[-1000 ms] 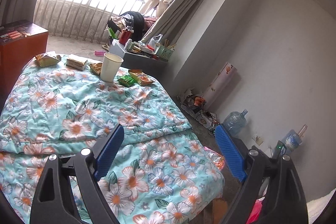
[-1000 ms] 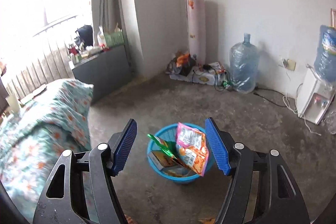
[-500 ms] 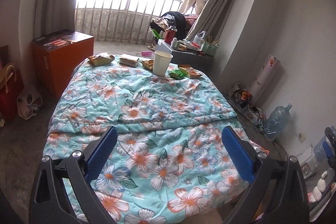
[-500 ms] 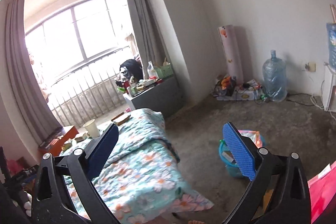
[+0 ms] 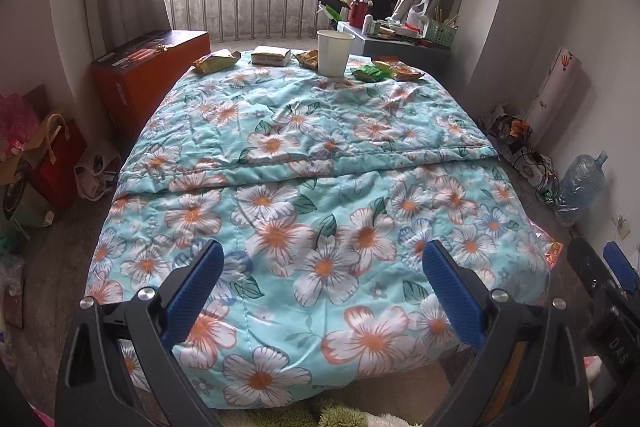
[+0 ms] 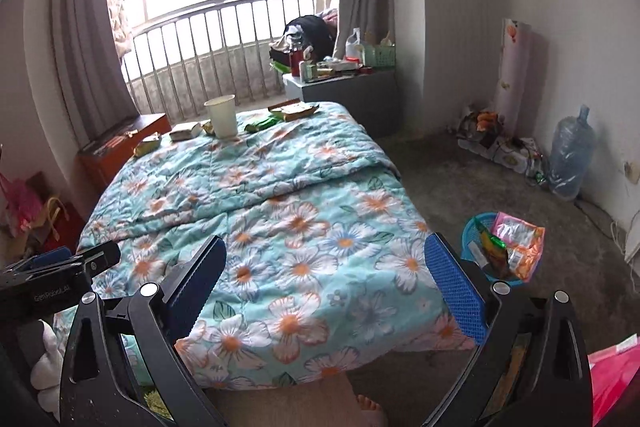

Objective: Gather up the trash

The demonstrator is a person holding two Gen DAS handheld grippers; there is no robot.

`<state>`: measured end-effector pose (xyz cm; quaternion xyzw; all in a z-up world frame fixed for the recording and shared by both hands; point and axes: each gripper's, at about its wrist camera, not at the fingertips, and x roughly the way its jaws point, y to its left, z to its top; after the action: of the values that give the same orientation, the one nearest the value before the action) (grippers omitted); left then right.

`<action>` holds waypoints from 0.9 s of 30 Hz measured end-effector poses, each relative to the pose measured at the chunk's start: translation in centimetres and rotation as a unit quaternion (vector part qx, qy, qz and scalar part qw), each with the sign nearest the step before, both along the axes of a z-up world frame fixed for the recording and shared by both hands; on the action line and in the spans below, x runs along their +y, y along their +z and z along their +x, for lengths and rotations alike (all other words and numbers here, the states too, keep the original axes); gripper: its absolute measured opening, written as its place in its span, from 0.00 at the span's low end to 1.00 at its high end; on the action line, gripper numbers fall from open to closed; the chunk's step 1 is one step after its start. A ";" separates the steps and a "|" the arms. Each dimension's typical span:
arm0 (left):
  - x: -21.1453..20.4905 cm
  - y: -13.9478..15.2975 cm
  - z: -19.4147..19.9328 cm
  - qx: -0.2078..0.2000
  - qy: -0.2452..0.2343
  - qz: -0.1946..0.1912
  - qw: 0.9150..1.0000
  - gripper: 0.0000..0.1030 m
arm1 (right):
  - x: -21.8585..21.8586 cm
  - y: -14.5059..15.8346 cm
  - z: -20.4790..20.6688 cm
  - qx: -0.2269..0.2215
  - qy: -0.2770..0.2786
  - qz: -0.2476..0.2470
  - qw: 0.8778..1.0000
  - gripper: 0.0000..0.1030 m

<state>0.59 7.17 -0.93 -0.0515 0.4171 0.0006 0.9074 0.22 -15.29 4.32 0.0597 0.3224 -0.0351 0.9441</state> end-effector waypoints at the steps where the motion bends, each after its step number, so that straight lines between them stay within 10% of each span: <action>1: -0.4 -0.2 0.0 0.006 -0.007 -0.003 1.000 0.95 | 0.2 -0.2 -0.2 0.009 0.000 -0.004 1.000 0.92; 27: -7.1 0.7 0.4 0.029 -0.036 -0.010 0.999 0.95 | -7.7 -1.6 -1.9 0.086 -0.090 -0.022 0.992 0.92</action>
<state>0.98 0.04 -0.26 -0.0454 0.4452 -0.0346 0.8936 -1.72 -23.00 2.70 0.0641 0.3949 -0.1323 0.9069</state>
